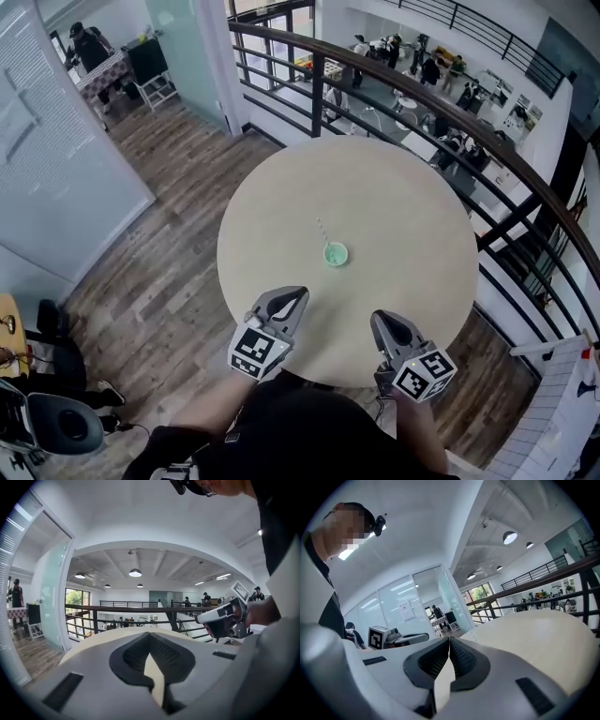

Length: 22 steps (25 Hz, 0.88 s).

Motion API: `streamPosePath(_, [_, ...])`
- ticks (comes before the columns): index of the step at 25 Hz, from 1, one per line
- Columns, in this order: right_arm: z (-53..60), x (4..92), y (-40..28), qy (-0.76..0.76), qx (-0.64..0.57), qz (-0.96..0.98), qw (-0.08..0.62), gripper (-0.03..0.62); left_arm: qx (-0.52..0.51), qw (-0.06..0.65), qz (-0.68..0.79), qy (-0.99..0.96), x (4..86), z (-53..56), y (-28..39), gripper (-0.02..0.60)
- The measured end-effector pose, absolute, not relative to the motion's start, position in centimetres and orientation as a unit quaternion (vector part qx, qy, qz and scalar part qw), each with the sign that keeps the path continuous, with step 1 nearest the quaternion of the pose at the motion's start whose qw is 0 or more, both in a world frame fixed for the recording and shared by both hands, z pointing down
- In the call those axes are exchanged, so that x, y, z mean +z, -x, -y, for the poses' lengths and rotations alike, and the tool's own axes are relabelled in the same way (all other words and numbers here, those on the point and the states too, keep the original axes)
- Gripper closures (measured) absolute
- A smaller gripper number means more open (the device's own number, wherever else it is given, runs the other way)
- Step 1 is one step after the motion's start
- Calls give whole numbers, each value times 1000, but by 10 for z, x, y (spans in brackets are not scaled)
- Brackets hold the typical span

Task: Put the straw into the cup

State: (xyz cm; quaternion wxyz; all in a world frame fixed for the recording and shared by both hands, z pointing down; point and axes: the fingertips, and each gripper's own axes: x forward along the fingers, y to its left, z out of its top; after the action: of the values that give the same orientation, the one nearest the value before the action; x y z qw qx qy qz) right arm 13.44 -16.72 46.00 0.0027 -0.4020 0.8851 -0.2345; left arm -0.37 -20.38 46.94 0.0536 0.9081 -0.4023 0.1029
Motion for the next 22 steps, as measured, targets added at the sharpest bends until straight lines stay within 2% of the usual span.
streamPosePath(10, [123, 420, -144, 384, -176, -906, 21, 571, 69, 23, 413, -908, 412, 140, -17, 575])
streamPosePath(22, [110, 381, -104, 395, -136, -907, 56, 572, 54, 29, 396, -916, 395, 120, 16, 575])
